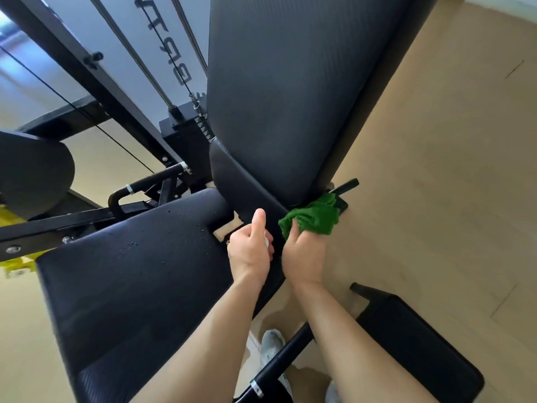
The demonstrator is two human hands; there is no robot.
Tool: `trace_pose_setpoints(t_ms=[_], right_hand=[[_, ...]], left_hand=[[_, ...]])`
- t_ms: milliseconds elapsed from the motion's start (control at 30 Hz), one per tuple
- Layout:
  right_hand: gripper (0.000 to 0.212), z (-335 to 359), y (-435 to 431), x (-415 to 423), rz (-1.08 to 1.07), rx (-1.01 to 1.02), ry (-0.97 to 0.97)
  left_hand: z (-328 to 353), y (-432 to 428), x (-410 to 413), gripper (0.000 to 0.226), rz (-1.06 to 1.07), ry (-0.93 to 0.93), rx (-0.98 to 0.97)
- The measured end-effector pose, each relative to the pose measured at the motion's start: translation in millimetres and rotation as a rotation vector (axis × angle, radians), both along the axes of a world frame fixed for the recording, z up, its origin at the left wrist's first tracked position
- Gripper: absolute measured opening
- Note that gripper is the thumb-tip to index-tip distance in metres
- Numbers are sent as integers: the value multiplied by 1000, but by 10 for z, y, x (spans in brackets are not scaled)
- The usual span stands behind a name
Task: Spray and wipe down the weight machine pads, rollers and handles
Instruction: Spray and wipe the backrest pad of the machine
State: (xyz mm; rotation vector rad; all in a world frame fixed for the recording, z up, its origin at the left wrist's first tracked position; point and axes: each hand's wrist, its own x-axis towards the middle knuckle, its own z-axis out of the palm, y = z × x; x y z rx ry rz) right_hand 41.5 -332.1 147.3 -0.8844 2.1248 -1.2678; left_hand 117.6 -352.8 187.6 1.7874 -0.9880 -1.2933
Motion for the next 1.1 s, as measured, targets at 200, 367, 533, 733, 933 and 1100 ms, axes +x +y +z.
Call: trace_pose_setpoints(t_ms=[200, 367, 533, 733, 933, 1100], right_hand=[[39, 392, 434, -221, -31, -153, 23], [36, 548, 662, -311, 45, -101, -11], [28, 745, 613, -311, 75, -144, 43], [27, 1089, 269, -372, 332, -338, 625], [42, 865, -792, -280, 785, -120, 1462], [33, 589, -1661, 251, 1094, 122, 1790]], left_hand=[[-71, 90, 86, 66, -71, 74, 91], [-21, -53, 59, 65, -36, 126, 163], [-13, -222, 17, 62, -12, 198, 195], [-42, -280, 50, 64, 93, 333, 227], [-82, -349, 297, 69, 372, 435, 286], [-178, -503, 470, 70, 486, 415, 256]])
